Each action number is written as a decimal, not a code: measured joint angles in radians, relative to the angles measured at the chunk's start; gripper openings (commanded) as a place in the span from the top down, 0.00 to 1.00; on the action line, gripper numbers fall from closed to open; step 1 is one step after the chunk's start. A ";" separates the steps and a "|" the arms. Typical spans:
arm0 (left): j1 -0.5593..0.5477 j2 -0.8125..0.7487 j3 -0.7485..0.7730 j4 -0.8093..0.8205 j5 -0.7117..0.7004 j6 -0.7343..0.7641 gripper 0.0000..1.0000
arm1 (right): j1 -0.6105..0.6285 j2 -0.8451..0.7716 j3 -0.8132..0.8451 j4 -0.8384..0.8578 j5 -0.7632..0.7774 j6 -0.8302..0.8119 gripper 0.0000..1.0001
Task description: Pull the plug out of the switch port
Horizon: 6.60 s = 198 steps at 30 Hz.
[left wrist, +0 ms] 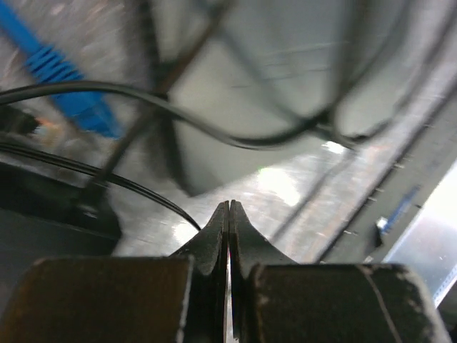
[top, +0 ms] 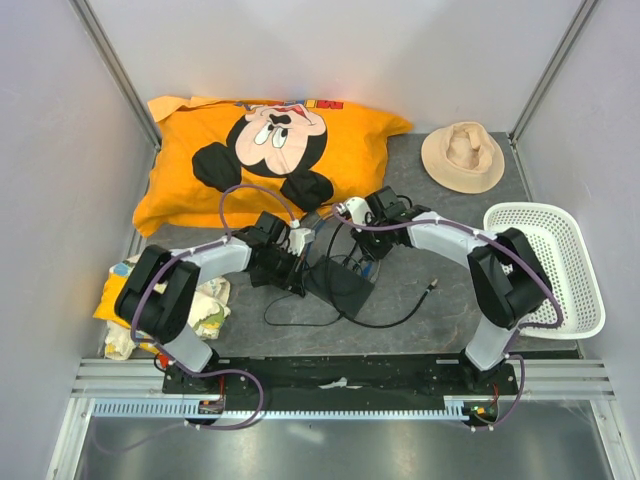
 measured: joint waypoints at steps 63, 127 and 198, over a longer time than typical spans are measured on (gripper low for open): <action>0.025 0.216 0.317 -0.092 -0.013 0.082 0.62 | 0.090 0.023 0.061 -0.074 -0.034 -0.025 0.82; -0.058 0.388 0.377 -0.212 0.272 0.315 0.63 | 0.060 -0.061 -0.043 -0.078 -0.039 -0.072 0.71; -0.060 0.633 0.552 -0.417 0.558 0.394 0.98 | 0.200 -0.330 -0.454 0.368 0.032 -0.269 1.00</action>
